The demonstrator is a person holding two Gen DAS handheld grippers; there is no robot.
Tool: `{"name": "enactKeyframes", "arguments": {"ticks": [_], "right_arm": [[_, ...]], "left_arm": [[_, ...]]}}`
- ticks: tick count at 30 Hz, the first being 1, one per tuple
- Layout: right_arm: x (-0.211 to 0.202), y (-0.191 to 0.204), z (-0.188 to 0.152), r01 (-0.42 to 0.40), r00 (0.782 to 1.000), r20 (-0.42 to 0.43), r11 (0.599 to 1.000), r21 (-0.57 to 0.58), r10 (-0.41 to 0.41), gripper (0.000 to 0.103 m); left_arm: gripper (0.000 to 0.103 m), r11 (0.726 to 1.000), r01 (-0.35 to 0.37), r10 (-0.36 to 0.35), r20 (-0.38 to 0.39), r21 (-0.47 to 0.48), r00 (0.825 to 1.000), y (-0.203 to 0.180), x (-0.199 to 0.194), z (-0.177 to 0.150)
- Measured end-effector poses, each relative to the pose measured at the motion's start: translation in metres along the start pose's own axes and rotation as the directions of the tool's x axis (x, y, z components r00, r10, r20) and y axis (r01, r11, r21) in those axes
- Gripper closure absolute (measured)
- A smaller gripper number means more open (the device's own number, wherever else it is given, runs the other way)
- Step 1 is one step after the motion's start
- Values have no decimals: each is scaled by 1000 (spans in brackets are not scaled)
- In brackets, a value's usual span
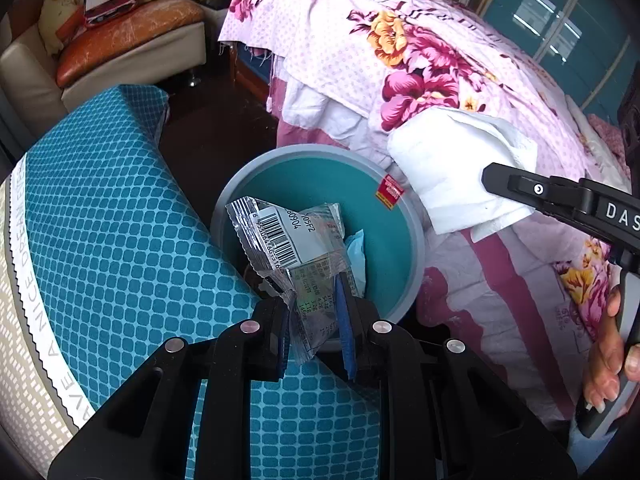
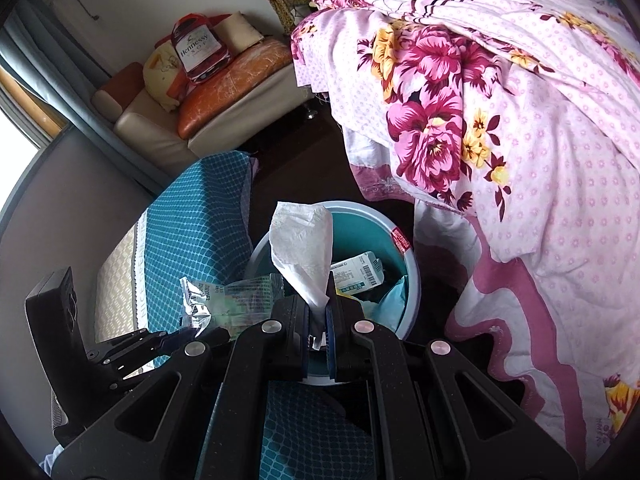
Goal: Collect trash
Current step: 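Carry the plastic packet over the teal bin with the left gripper while the right carries the tissue, then open the left gripper to drop the plastic packet into the bin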
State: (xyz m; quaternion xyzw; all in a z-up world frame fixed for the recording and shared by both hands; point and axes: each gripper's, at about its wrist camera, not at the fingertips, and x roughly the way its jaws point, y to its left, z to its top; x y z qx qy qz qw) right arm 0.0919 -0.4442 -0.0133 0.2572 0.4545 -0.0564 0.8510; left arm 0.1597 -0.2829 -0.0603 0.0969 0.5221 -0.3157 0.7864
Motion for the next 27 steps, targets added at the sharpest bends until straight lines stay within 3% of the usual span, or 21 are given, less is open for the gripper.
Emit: {"name": "enactKeyframes", "arguments": {"ticks": [12,13,15,21,27], "right_arm": [[15,10,5,31,999,-27,999,-14,-31,97],[16,11,6,32,999,-30,999,-16,-33,97],[18,15,6,37,999,-35,999,-23,-37,97],[21,20,7,46,998,-40,998,-38,-47,97],[24,27,6,53,998,-42,997,-49,-55,97]], "left_arm": [[77,999,8,-8,-6,-51,1000,17,11,8],[72,999,7,-7,-4,-52,1000,17,10,8],[52,999,-5,5,7,-52,1000,18,7,8],[19,997,-48,52,67,-55,996,22,-10,5],[12,994,-63,71,84,-94,994,36,-24,0]]}}
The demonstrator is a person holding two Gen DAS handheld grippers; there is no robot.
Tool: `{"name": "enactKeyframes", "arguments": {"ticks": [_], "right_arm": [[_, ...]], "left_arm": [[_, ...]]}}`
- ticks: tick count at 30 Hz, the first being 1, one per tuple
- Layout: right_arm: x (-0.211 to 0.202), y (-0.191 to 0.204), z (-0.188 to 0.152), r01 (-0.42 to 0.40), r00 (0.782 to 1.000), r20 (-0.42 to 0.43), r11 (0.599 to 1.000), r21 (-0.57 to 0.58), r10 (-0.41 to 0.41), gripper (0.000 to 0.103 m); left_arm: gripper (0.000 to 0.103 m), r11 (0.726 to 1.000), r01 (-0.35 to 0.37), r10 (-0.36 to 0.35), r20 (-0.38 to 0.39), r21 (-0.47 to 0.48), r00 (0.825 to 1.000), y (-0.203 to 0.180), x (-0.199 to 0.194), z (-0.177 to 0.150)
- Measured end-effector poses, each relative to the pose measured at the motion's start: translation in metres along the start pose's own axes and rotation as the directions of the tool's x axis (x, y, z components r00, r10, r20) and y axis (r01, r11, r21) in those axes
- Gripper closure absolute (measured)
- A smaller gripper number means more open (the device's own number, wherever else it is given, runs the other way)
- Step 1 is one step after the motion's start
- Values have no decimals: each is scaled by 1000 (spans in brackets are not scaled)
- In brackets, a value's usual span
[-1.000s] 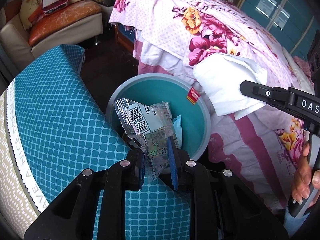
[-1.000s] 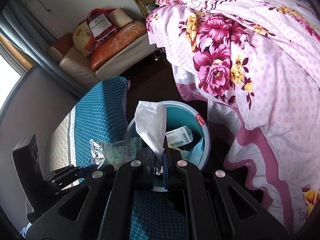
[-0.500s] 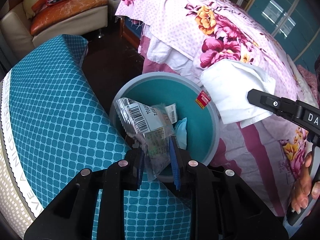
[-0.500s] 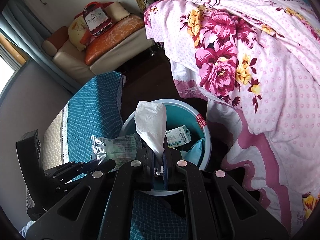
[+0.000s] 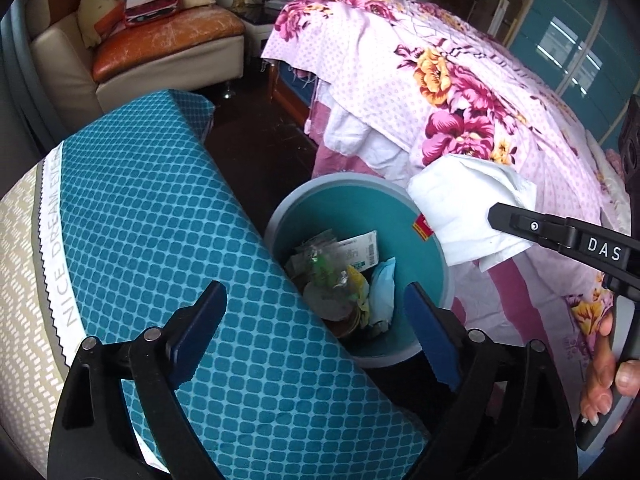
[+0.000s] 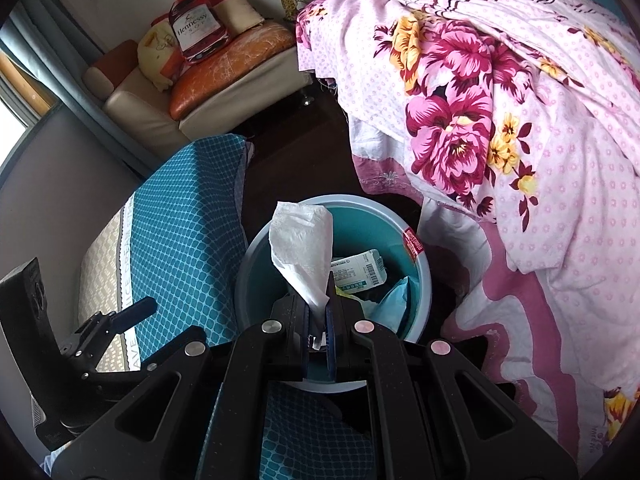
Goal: Collect trash
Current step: 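Open the left gripper to drop the plastic packet into the bin, then lower the white tissue into the bin and open the right gripper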
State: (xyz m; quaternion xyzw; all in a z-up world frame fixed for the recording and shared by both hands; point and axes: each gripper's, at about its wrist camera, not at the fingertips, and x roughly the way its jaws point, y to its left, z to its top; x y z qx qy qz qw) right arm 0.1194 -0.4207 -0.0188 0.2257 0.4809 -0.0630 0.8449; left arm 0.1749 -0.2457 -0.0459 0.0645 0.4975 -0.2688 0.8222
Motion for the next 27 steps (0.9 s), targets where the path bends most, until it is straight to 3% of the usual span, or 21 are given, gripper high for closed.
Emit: {"name": "enactKeyframes", "arguments": {"ticks": [9,27], "right_arm": [[-3,17,0,6,1000,4,999,-32,-5,97],[2,45,4,40,999,-8,997,-63,-40,97]], "left_arm": [[10,998,-3,1,-20,-70,1000,25,-8,-14],[9,992,-3,0,-30,-123,1000,56,-21,-31]]}}
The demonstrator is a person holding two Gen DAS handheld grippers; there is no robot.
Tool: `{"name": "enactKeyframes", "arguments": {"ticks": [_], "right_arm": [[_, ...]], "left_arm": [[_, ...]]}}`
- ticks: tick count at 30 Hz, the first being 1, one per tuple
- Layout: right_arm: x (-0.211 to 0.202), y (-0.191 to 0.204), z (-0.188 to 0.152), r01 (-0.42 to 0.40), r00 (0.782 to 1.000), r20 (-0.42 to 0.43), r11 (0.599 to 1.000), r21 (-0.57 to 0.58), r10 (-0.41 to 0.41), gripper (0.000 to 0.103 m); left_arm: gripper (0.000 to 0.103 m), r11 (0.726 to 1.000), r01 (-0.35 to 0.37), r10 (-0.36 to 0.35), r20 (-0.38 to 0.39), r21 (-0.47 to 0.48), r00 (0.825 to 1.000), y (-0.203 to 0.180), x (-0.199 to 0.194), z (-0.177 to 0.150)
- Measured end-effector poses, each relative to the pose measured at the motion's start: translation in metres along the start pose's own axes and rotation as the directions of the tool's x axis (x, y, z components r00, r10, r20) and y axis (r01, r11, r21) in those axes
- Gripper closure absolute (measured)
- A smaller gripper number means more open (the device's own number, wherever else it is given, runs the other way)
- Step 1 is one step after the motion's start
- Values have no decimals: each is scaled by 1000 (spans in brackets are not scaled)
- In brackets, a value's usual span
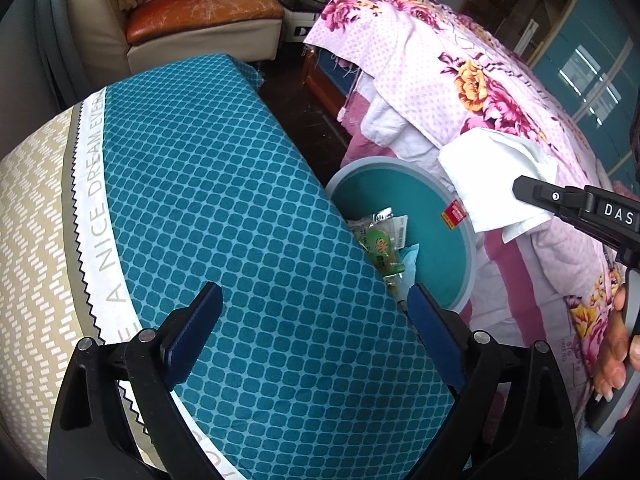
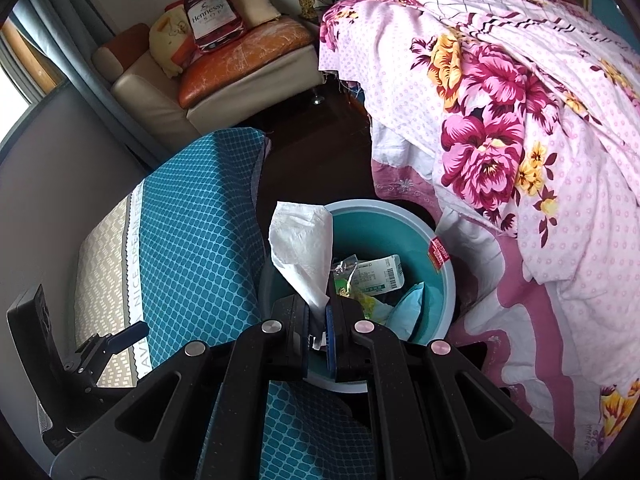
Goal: Collect trash
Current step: 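Lower the white tissue into the bin and open the right gripper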
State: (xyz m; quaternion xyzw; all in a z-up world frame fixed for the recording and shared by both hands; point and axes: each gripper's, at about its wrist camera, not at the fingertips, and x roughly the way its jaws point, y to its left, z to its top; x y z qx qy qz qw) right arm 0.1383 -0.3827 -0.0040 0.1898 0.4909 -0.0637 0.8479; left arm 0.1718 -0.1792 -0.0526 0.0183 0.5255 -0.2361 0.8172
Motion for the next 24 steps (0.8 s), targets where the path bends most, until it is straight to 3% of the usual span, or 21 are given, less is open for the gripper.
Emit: {"name": "enactKeyframes", "arguments": {"ticks": [14,16,18,22,24], "right_arm": [[17,3,4,28,999,-31,1000,6,-28,92],[18,2,4,38,999,-27,999,8,-37,82],[19,2,4,49,999,-19,999,5,-49,63],[22,-2,4,54,998,-21,998,14,-53,57],[22,-2,4,56,998,-19,998,17,-56,49]], "left_arm": [[9,1000,14,-14,-21,-16,1000,11,5,0],[9,1000,13,-13,-23,-15,1000,11,6,0],[9,1000,13,-13,-29,-13,1000,11,7,0],[9,1000,16,-17,-36,-17,999,11,10,-1],[9,1000,18,-18,-39,-19,999,11,10,-1]]}}
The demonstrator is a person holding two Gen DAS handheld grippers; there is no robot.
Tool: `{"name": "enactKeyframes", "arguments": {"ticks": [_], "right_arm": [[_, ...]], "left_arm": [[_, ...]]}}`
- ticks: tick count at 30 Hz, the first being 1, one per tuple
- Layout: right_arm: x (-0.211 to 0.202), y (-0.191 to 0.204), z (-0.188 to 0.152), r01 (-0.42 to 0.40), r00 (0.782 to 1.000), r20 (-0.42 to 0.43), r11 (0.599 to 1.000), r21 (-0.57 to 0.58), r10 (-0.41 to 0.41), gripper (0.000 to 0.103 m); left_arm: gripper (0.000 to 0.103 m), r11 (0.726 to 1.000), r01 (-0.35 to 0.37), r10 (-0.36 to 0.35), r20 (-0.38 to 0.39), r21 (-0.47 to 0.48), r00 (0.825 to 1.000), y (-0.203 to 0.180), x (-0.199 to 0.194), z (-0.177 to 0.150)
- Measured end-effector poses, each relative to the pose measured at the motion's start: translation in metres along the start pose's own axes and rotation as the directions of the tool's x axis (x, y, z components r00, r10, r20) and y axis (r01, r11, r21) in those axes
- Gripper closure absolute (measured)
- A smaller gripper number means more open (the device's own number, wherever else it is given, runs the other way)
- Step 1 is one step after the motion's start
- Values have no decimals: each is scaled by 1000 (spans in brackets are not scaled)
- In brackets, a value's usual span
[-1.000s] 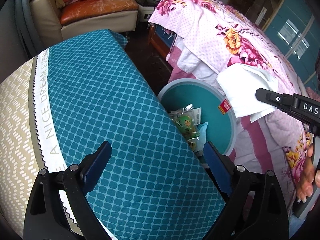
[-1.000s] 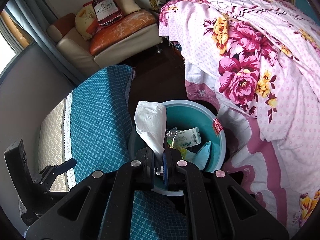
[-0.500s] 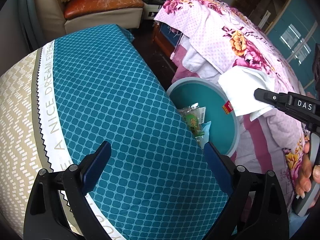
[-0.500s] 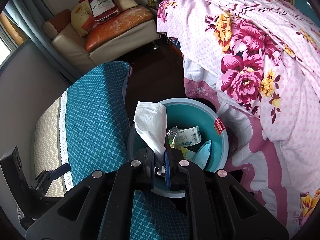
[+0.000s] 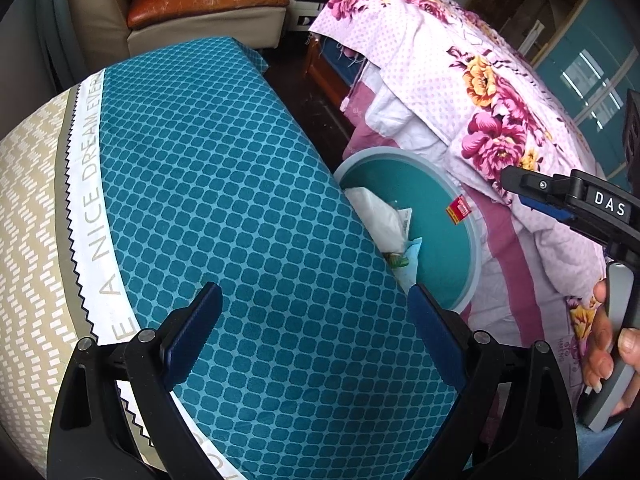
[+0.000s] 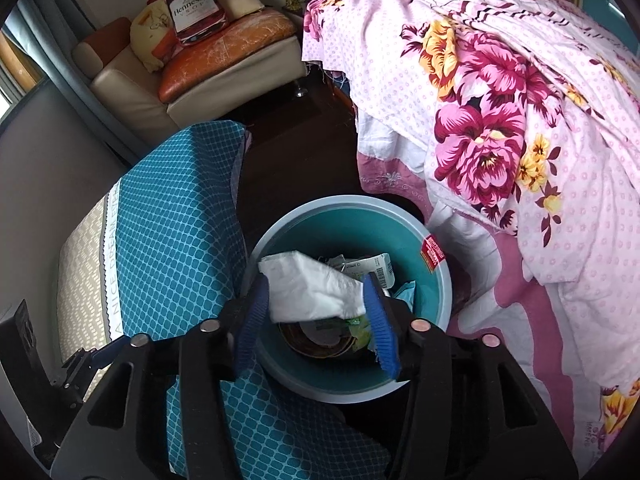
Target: Collect trash
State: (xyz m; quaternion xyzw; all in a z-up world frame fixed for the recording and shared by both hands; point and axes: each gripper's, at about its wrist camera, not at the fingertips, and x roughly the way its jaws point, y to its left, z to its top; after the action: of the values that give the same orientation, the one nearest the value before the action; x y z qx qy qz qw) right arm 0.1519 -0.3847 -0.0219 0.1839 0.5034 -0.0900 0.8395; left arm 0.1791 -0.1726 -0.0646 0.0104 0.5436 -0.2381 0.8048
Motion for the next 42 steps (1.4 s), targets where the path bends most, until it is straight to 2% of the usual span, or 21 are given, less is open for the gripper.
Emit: {"name": "enactKeyframes", "arguments": {"ticks": [7,13,15,25,27,30,35,42], "right_arm": [[-4,-1,-3,1,1000,7,1000,2,-1,30],[-11,1,-7,-8,1000,3,1000,-7,8,25],[-15,2,-10,-15,1000,1,1000,-9,15,20],[-37,15,-30,-59,998,-6,997,-51,59,12],[-43,18,-34,-51,999,6,997,-60,51,11],[-54,25,-42,-10,999,38,995,-95,13,11],[-78,36,-58,68,994,93,982,-178,-52,10],[-105,36,-69,81,989,138,975,-209,-52,10]], "left_arm": [[9,1000,3,-3,-6,-5,1000,1,-1,-2],[9,1000,3,-3,7,-8,1000,-1,-10,-6],[9,1000,2,-2,12,-8,1000,-2,-14,-8],[9,1000,12,-12,38,13,999,-9,-40,-19],[8,1000,-5,4,51,21,999,-11,-48,-23],[8,998,-47,44,92,29,995,-14,-62,-30],[8,997,-77,75,120,11,990,-10,-80,-40],[4,994,-106,106,159,-8,982,-8,-102,-58]]}}
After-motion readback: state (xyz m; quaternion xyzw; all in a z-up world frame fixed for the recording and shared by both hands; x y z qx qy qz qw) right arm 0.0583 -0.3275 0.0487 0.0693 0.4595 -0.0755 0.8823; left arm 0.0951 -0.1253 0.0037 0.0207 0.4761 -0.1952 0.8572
